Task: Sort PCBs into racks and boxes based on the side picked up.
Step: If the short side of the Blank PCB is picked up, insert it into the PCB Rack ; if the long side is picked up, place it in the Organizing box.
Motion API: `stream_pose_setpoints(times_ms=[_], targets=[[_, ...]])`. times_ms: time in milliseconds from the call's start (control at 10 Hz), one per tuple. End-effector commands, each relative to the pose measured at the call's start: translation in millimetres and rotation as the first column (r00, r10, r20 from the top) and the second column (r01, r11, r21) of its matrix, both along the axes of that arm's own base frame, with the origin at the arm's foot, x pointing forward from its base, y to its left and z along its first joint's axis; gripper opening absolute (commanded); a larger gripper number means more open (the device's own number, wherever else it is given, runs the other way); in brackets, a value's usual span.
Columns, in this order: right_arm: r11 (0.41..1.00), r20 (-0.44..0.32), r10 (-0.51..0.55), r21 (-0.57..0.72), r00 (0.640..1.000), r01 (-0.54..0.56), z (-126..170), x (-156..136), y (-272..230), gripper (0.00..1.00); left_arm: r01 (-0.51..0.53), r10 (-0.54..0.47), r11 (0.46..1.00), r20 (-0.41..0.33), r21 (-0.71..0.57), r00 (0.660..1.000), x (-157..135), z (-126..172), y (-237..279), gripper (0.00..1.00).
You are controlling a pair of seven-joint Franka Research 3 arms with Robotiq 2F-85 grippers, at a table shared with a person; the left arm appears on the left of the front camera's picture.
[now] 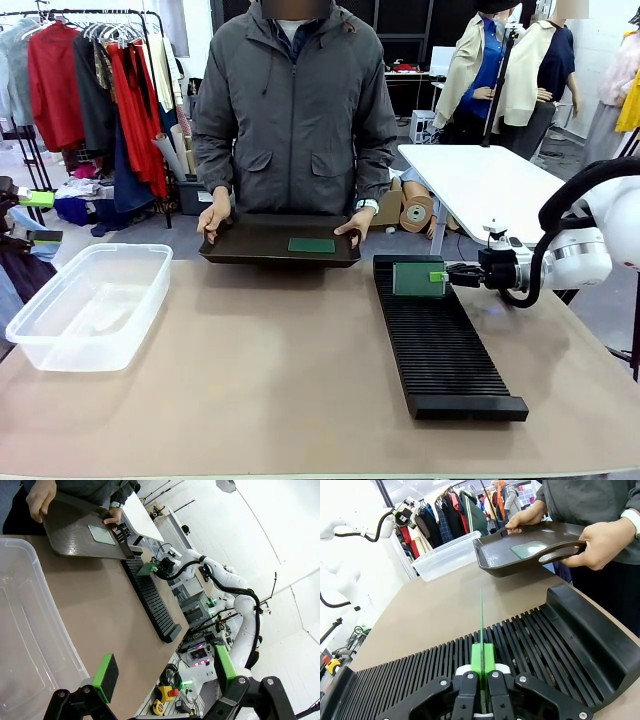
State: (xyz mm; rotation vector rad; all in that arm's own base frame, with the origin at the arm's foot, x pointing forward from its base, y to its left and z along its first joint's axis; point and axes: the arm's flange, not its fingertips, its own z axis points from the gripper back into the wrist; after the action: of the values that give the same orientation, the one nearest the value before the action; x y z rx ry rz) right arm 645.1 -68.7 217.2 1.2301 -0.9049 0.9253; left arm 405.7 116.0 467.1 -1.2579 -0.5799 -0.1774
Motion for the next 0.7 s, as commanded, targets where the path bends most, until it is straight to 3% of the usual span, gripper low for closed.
stream_pose_setpoints(times_ms=[0, 600], targets=[[0.999, 0.038, 0.0, -0.046, 0.999, 0.002, 0.6, 4.2, 0.4, 0.0, 0.006, -0.006, 1.0, 0.001, -0.006, 1.0, -2.0, 1.4, 0.1, 1.0], [0.997, 0.061, -0.039, -0.071, 0.997, 0.043, 1.9, 5.9, 6.8, 0.0, 0.006, -0.006, 1.0, 0.001, -0.006, 1.0, -2.0, 1.4, 0.1, 1.0]])
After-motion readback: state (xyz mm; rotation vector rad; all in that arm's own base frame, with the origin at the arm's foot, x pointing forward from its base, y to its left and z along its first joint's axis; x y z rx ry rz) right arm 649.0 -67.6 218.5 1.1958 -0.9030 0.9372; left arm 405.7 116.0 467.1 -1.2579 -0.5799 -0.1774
